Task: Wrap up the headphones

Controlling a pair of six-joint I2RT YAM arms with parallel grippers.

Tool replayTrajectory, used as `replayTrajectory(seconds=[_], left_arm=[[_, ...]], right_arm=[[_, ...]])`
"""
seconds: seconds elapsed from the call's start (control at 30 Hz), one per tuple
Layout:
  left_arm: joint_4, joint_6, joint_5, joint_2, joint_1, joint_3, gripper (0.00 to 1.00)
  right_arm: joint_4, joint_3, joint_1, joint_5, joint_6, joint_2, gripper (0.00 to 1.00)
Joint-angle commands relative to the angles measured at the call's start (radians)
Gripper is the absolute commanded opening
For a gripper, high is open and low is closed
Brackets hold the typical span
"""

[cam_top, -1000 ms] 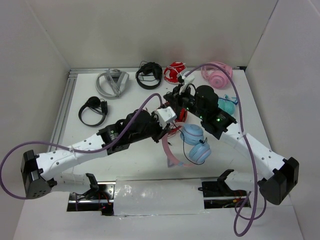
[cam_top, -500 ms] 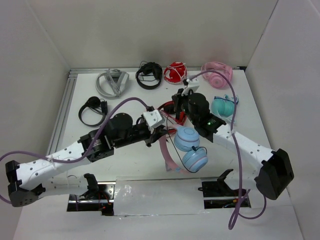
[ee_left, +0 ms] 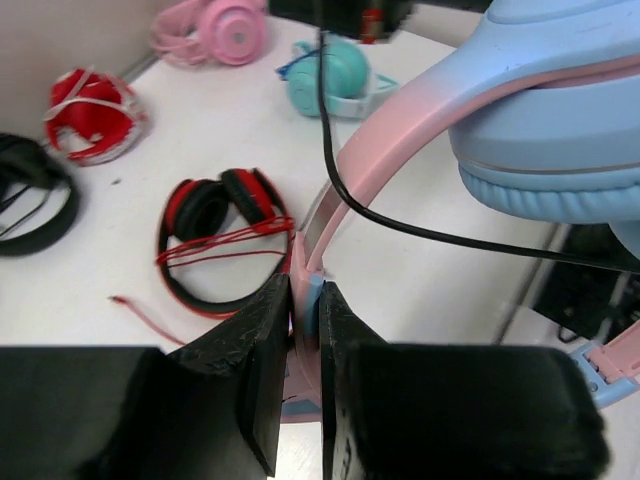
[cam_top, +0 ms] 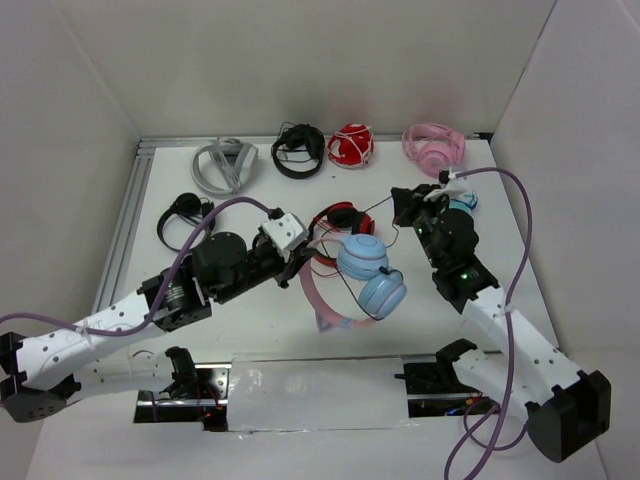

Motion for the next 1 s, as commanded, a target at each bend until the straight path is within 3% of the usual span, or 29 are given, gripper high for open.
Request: replayTrajectory(seconds=[0.0, 0.1, 0.23, 0.43, 0.7, 0.83, 0.97], left_arm=[[0.107, -0.053, -0.207, -0.026, -0.009, 0.068, 0.00], [0.090, -0.066, -0.293, 0.020, -0.009, 0.097, 0.00], [0.169, -0.052, -0.217, 0.033, -0.009, 0.094, 0.00], [0.264, 0.011, -0.235, 0.057, -0.009, 0.177, 0.00], [0.278, 0.144, -0.269, 0.094, -0.009, 0.339, 0.00], [0.225, 0.169, -0.224, 0.117, -0.009, 0.446, 0.00], [0.111, 0.158, -0.171, 0.148, -0.009, 0.548, 0.00]], right_arm=[[-0.077, -0.016, -0.026, -0.082, -0.048, -0.049, 0.00], [-0.108, -0.059, -0.024, -0.202, -0.061, -0.075, 0.06], [-0.044, -0.127, -0.015, -0.445, -0.077, -0.068, 0.13], [-0.008, -0.161, 0.043, -0.640, -0.125, 0.009, 0.17], [0.093, -0.231, 0.088, -0.717, -0.149, 0.020, 0.23], [0.127, -0.245, 0.116, -0.737, -0.162, 0.058, 0.26], [0.237, -0.253, 0.163, -0.664, -0.168, 0.098, 0.28]])
